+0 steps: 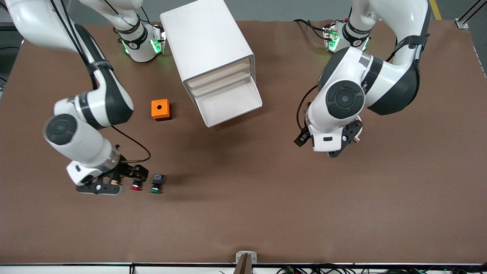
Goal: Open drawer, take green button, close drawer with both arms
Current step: 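Push the drawer shut with the left gripper while the right gripper retracts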
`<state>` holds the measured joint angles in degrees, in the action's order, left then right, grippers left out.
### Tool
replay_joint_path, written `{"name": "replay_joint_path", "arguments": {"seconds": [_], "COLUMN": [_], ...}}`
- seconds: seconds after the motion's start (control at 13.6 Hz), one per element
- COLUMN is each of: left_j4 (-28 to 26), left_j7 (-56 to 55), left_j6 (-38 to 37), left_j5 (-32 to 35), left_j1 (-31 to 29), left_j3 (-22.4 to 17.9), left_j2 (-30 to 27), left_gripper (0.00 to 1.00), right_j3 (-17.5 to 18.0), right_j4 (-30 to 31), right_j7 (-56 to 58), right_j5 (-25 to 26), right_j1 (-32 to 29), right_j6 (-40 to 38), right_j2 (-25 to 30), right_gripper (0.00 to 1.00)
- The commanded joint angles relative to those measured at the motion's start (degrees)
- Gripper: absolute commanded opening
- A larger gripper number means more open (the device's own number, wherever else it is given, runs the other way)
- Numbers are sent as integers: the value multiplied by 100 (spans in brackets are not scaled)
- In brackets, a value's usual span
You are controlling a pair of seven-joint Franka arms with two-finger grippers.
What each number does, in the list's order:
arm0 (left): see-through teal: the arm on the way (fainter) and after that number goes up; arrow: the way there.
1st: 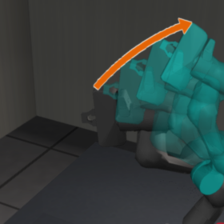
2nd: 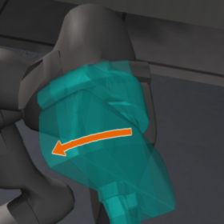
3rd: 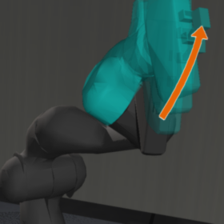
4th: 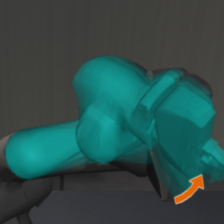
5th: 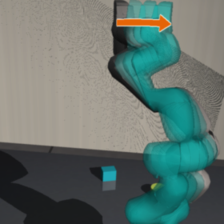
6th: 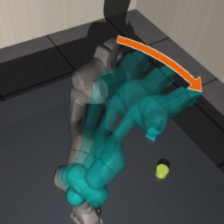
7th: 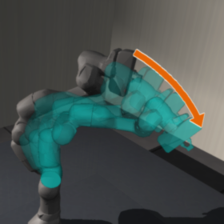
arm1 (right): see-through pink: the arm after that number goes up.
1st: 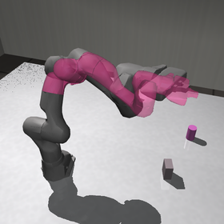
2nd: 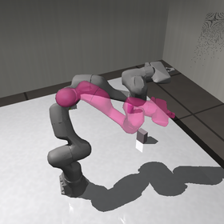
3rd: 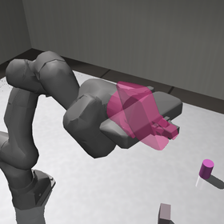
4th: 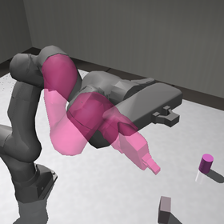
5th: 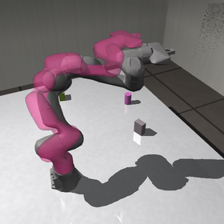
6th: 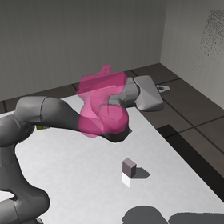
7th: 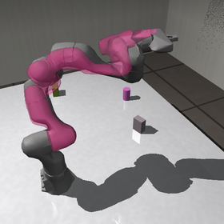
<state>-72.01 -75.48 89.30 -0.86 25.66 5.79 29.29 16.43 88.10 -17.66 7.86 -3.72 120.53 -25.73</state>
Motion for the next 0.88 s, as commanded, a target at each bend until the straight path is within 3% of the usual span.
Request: {"name": "replay_joint_path", "arguments": {"seconds": [0.0,0.29,0.52,0.81], "left_j4": [12,3,-76,-76], "left_j7": [688,1342,2123,2091], "left_j6": [464,1605,2563,2925], "left_j5": [51,24,7,-98], "left_j1": [334,1027,1345,1556], "left_j3": [1,10,10,247], "left_j2": [374,1077,1614,1984], "left_gripper": [99,99,99,99], "right_j3": [-955,-1457,-1607,-1739], "right_j4": [49,58,111,488], "right_j7": [779,992,1001,992], "right_j5": [-855,-900,-900,-883], "right_j1": [363,381,399,513], "right_j6": [-466,-1441,-2101,-2200], "right_j2": [593,1384,1895,2527], "right_gripper": [100,100,100,100]}}
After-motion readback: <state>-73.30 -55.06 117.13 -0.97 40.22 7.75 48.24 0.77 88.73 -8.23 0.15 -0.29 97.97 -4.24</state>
